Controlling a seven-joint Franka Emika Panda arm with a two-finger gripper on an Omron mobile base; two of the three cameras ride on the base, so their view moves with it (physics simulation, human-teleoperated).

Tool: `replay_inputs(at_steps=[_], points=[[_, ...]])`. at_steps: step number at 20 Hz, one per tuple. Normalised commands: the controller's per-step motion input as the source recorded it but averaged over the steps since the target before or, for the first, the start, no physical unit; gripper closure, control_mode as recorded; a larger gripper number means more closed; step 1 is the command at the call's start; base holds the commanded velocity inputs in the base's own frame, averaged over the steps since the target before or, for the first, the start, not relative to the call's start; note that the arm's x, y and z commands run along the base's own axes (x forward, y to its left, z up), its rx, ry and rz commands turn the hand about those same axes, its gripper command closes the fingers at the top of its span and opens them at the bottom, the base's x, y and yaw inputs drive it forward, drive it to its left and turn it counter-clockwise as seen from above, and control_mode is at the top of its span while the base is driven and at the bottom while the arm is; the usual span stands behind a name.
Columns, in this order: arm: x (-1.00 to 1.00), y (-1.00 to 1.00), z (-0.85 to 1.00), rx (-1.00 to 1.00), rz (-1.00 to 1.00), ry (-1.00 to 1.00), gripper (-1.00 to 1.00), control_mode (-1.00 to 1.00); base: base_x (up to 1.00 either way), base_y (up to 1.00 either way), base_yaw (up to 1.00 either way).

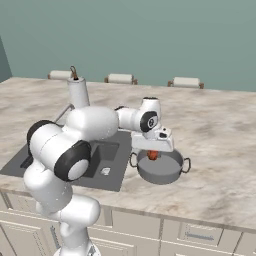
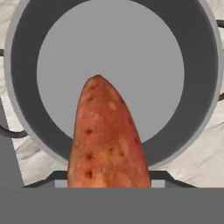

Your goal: Dump the sweet potato from the pot into the sink. Then turn on the water and wash the sweet potato. Then turn off the water and put the sweet potato back in the pot.

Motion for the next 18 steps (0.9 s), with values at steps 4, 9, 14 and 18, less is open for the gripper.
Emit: replay_inputs(at_steps=[4, 9, 14, 18], points=[[0.27, -0.15, -0.39, 0.00, 0.00, -0.04, 1.00, -1.00, 0.00, 0.00, 0.00], [0.10, -0.20, -0.29, 0.00, 0.00, -0.05, 1.00, -1.00, 0.00, 0.00, 0.00], [0.00, -0.14, -0.22, 0.00, 0.00, -0.06, 1.00, -1.00, 0.00, 0.00, 0.00], [0.00, -0.10, -0.24, 0.00, 0.00, -0.08, 1.00, -1.00, 0.00, 0.00, 0.00]])
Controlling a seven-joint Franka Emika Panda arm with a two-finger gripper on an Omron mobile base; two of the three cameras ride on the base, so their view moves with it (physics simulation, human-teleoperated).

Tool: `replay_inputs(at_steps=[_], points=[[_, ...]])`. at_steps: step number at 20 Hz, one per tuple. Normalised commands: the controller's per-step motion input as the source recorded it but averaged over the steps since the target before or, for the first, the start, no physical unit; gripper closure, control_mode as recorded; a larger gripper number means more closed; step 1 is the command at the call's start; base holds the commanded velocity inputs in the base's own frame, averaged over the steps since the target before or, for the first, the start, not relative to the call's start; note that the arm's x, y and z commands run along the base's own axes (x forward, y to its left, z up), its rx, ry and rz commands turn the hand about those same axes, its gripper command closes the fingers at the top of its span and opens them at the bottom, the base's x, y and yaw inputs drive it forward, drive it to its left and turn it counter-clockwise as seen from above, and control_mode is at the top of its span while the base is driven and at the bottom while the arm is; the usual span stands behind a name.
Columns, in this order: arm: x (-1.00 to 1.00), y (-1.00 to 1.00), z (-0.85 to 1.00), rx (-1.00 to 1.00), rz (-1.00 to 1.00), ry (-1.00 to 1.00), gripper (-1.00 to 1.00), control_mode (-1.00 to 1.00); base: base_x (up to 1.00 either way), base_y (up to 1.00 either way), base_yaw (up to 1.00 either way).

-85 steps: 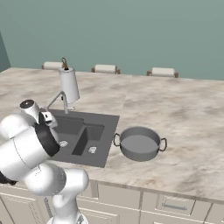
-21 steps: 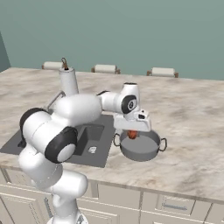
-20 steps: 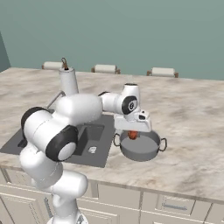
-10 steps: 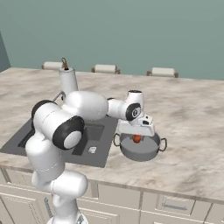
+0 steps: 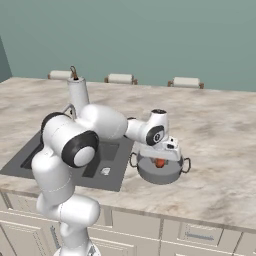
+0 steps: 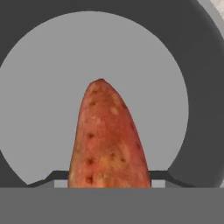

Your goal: Dump the sweet potato from the pot into the sink. Then turn on the water and wash the sweet potato. Then turn off the water and put the sweet potato back in the pot.

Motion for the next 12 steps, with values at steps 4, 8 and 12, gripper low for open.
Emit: replay_inputs(at_steps=[4, 8, 12], points=[[0.00, 0.00, -0.24, 0.00, 0.00, -0.08, 1.00, -1.00, 0.00, 0.00, 0.00], [0.04, 0.00, -0.21, 0.00, 0.00, -0.05, -1.00, -1.00, 0.00, 0.00, 0.00], [0.08, -0.01, -0.15, 0.01, 0.00, -0.02, -1.00, -1.00, 0.00, 0.00, 0.00]])
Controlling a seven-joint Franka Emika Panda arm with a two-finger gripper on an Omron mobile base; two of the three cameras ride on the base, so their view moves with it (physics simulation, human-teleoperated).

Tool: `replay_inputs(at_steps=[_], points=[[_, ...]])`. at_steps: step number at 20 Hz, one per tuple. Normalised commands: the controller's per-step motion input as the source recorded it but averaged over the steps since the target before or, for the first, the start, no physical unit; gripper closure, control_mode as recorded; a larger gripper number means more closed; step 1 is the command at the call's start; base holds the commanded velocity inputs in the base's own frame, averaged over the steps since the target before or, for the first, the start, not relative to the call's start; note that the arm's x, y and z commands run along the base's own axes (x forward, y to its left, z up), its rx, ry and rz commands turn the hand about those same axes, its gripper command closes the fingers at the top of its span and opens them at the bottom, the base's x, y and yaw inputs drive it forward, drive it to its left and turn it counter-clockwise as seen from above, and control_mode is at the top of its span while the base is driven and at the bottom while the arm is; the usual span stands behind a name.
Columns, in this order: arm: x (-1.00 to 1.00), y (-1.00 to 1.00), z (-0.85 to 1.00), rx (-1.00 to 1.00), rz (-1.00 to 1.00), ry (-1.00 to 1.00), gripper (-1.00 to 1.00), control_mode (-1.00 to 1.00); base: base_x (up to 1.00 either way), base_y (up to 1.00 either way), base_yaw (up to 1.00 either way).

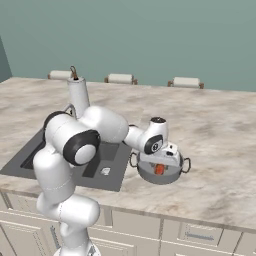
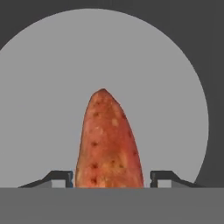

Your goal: Dump the sweet potato from the pot into the sink. Then turn on the water and wash the sweet potato. Then turn off the water and put the sweet potato back in the pot.

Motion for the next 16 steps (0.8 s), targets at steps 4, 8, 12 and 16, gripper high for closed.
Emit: replay_inputs(at_steps=[4, 8, 12, 16], points=[[0.06, -0.04, -0.04, 0.01, 0.00, -0.02, -1.00, -1.00, 0.00, 0.00, 0.00], [0.03, -0.04, 0.00, 0.02, 0.00, -0.01, -1.00, -1.00, 0.00, 0.00, 0.00], [-0.12, -0.02, 0.27, 0.04, 0.00, -0.05, -1.00, -1.00, 0.00, 0.00, 0.00], [-0.45, 0.00, 0.75, 0.07, 0.00, -0.01, -1.00, -1.00, 0.00, 0.00, 0.00]])
